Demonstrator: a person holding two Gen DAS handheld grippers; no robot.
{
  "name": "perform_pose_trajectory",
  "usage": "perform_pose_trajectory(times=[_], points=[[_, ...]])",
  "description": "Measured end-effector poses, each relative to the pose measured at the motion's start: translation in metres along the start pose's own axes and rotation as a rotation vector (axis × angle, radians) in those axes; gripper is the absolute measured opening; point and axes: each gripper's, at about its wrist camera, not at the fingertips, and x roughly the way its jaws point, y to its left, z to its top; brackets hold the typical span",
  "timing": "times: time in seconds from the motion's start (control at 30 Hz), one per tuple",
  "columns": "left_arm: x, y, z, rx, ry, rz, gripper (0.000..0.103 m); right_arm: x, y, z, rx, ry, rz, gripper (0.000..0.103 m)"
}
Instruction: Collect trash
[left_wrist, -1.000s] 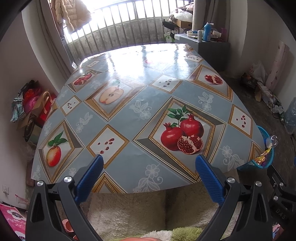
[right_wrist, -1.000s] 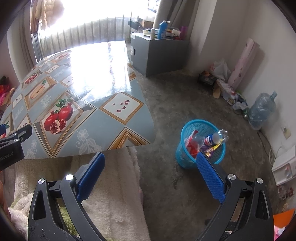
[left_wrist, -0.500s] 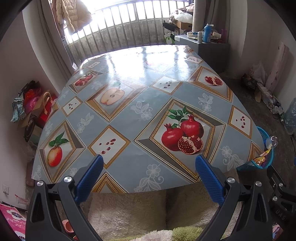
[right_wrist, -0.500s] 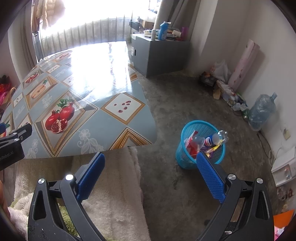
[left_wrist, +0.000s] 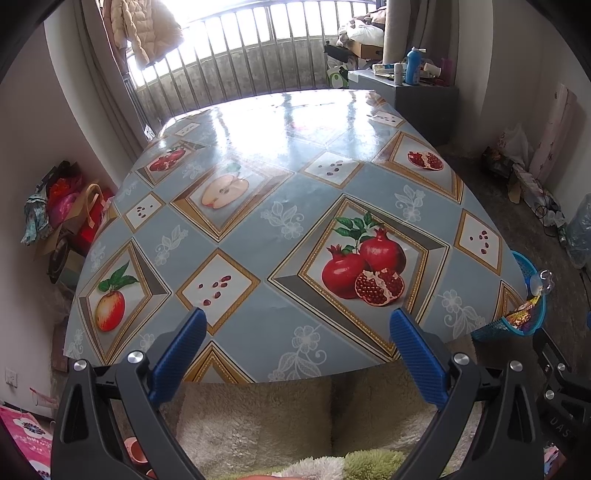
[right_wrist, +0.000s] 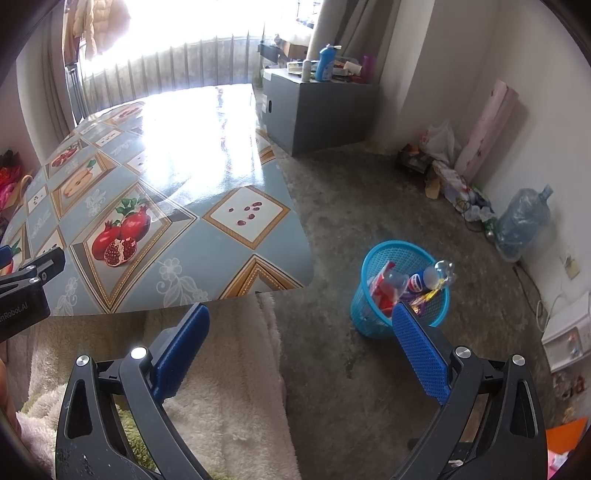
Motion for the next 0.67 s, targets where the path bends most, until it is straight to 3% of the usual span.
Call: perform_pose_trajectory(times=[0.67], points=[[-0.0005, -0.0007, -0.0008, 0.001, 0.002, -0.001, 0.097, -0.0006, -0.0001, 0.0, 0.001, -0.002, 0.0, 0.095]])
